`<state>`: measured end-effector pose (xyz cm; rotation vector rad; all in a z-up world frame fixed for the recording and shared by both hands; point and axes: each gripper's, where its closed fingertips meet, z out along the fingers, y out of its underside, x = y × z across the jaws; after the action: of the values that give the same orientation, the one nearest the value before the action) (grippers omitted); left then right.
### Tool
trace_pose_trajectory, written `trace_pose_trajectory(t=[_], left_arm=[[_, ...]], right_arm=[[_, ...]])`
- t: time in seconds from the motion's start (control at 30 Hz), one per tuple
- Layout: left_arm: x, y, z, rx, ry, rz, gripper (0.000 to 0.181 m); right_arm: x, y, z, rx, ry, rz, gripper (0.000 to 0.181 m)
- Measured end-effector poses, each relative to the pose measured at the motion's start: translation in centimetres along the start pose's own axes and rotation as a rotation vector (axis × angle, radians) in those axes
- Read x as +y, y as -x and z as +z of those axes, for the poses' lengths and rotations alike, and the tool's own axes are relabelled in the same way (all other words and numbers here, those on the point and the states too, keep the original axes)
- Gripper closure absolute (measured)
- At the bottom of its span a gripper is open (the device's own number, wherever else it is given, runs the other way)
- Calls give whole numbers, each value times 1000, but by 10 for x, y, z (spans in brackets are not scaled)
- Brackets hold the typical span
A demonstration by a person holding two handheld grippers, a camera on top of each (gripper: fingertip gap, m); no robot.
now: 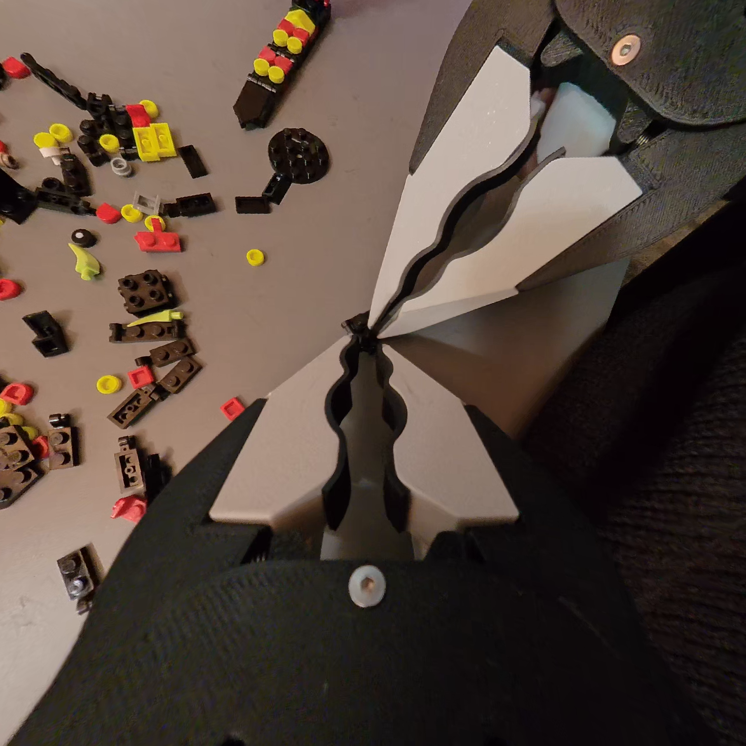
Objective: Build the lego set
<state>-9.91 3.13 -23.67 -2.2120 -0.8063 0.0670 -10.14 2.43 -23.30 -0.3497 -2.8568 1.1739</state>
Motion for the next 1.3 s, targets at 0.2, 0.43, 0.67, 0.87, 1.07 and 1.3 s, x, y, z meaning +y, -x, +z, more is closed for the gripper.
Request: trace_pose_trajectory(t=[0.2,0.43,0.67,0.87,1.07,1.3], left_arm=[[-3,-3,-5,52,-32,-42,168],[6,-1,-3,51,-5,12,153],[7,7,-6,13,-32,89,133],[-1,-15,-19,152,-118,157,128],[4,-36,-24,237,-112,214,138],[8,-48,-27,302,-100,236,160]], right_arm=[[-2,0,-9,-52,-40,9,157],[11,-2,0,-16,40,-41,156],[11,3,-2,-64,37,-32,167],[3,18,-15,-181,-26,-46,167],[0,38,-22,-260,-49,-116,167],[-1,47,-27,-304,-63,-139,168]])
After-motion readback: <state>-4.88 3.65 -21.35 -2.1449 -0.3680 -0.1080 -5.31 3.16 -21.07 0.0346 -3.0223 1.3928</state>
